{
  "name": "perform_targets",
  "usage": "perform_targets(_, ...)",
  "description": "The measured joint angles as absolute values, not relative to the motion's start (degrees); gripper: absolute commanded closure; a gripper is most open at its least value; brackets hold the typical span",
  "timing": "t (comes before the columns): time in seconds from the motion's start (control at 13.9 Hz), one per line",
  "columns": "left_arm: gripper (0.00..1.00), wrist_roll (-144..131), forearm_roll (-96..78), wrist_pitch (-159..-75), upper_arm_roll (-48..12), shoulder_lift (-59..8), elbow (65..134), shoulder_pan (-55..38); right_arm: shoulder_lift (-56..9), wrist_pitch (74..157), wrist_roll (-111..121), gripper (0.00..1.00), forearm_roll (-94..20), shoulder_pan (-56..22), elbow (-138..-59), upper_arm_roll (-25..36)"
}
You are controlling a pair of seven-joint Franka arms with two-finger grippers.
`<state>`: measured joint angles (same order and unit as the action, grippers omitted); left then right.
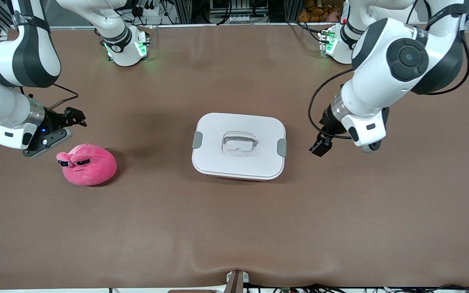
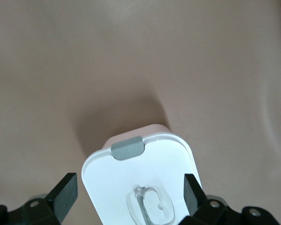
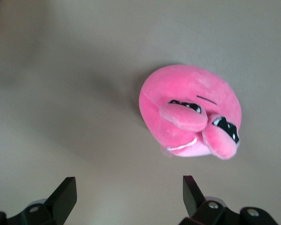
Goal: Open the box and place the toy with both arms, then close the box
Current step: 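Reach the right gripper to the pink plush while the left gripper reaches the lid handle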
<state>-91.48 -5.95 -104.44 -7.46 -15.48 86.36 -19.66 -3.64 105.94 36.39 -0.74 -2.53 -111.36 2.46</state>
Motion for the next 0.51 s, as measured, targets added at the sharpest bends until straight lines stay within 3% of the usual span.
perform_targets(0.51, 0.0, -104.0, -3.9, -106.7, -7.4, -19.1, 84.7, -25.2, -6.3, 114.4, 60.1, 0.0, -0.6, -2.6, -113.5, 2.4)
